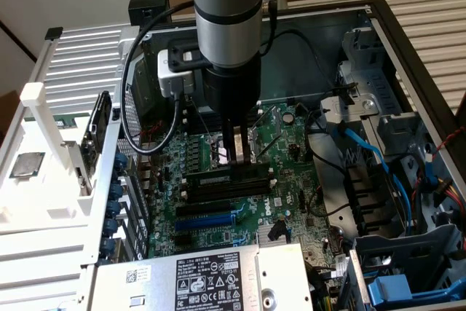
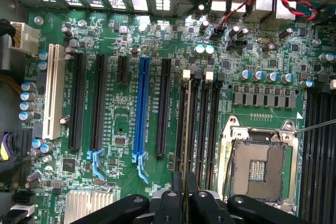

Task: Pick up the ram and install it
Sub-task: 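Insert the ram into the slot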

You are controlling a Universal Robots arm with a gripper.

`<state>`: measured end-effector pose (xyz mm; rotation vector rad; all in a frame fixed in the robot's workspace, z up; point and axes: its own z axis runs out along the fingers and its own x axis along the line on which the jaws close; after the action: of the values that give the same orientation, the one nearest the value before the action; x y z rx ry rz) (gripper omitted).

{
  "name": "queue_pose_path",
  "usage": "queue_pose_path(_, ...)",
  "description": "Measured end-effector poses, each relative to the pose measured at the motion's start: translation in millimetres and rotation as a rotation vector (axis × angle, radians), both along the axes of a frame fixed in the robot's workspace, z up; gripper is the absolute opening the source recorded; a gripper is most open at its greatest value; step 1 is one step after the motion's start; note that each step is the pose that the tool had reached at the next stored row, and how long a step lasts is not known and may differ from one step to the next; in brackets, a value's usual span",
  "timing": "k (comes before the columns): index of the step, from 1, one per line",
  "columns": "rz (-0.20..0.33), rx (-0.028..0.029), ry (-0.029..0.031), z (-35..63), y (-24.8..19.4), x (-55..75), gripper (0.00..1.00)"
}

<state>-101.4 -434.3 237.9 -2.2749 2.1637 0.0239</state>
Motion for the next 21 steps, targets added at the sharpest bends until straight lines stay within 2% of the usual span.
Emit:
queue_pose_path(12,-0.009,-0.0004,0.0,-1.4,-0.8,0.0,0.13)
queue_pose_path(21,-0.009,-0.0059,0.0,-4.5,-0.8,-0.8,0.13)
